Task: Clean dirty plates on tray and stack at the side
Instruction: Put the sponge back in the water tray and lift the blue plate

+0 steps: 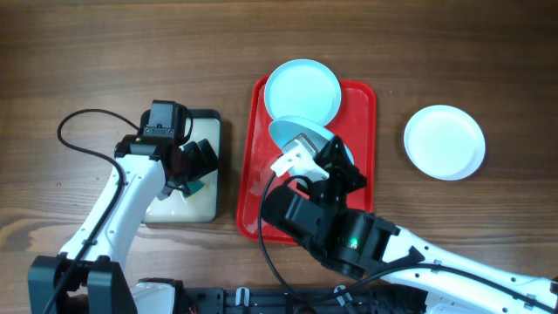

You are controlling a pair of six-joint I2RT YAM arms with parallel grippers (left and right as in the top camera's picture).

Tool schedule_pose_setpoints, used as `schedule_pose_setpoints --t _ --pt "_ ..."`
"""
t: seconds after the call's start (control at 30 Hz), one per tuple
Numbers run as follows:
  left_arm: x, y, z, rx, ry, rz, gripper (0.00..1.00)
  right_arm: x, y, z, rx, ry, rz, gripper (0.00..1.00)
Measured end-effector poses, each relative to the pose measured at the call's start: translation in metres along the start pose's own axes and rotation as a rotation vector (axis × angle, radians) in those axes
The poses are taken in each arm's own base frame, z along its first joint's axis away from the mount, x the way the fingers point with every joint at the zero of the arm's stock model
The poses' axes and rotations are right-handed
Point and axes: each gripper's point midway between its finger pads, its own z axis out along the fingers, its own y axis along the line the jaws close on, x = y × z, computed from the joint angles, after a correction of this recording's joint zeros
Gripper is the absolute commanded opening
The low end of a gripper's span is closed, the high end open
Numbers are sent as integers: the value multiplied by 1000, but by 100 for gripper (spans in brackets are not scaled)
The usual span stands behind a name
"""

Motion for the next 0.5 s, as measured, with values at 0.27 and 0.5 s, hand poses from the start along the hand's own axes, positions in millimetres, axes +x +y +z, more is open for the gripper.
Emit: schedule_pose_setpoints --t 0.27,0.5 --pt "0 0 0 0 0 0 100 -1 1 0 -7 -3 11 4" --pt "0 0 0 0 0 0 100 -2 8 0 -46 -9 11 4"
